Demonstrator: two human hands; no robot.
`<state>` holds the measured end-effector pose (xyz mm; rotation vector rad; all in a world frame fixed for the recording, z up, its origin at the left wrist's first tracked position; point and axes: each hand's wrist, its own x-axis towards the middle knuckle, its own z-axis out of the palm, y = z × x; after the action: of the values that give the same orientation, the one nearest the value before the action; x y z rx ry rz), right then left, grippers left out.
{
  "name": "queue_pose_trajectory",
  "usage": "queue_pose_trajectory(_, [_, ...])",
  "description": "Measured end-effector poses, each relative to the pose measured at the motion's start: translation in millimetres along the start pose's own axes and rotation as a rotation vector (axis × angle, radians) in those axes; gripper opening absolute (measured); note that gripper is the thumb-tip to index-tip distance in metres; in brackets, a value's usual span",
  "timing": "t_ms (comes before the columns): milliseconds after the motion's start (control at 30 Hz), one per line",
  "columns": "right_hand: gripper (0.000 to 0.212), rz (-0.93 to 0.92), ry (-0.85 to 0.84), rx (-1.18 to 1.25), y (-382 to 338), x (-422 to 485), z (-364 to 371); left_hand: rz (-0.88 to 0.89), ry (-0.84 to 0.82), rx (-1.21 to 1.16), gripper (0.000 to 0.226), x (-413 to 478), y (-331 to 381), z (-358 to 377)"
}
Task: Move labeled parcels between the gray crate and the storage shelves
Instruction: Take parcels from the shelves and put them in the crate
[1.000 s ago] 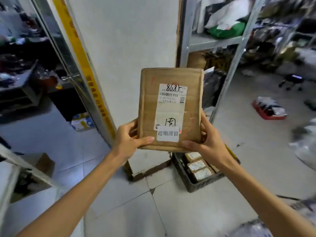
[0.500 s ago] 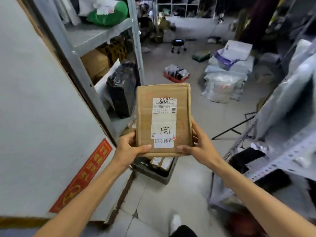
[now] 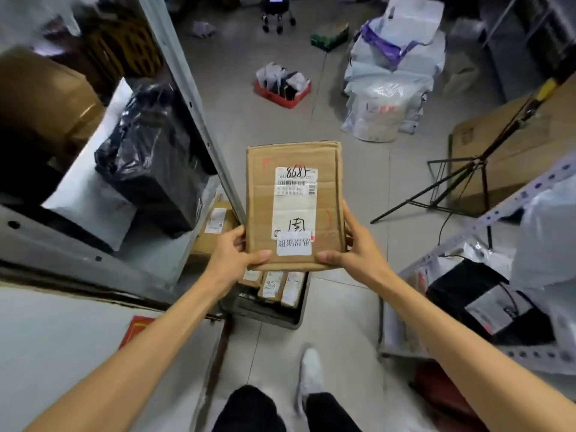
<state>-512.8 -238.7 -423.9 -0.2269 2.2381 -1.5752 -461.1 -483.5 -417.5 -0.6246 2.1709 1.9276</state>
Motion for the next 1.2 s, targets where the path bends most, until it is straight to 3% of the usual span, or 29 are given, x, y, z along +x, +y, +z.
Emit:
queue_pose_trajectory(167, [0.092, 0.088, 0.018, -0.044, 16.7, 63.7, 22.7, -0.119, -0.014, -0.082, 0.073, 77.8, -20.8, -16.2])
queue_pose_trajectory(367, [0.089, 0.235, 0.087, -0.021, 65.8, 133.9, 61.5, -0.211, -0.050, -0.128, 0.087, 170.9, -71.3, -26.4])
queue_pose_trajectory(633, [0.074, 0.422, 0.085, 0.071, 206.1, 218.7, 125.5, -0.344, 0.026, -0.144, 0.085, 258.8, -190.9, -18.3])
queue_pose_trajectory(767, [0.084, 0.495, -0.001, 0.078, 273.6, 257.2, 155.7, -0.409, 0.052, -0.119, 0.078, 297.1, -257.3, -15.8])
queue_pose_trajectory(900, [0.081, 0.554, 0.005, 0.087, 333.0, 295.5, 178.5, -0.481, 0.082, -0.106, 0.074, 343.3, -314.7, -13.1])
queue_pose_trajectory(1200, [0.075, 0.563, 0.077, 0.141, 416.5, 390.2, 209.3, -0.402, 0.071, 0.025, 0.076, 465.9, -380.6, -8.8])
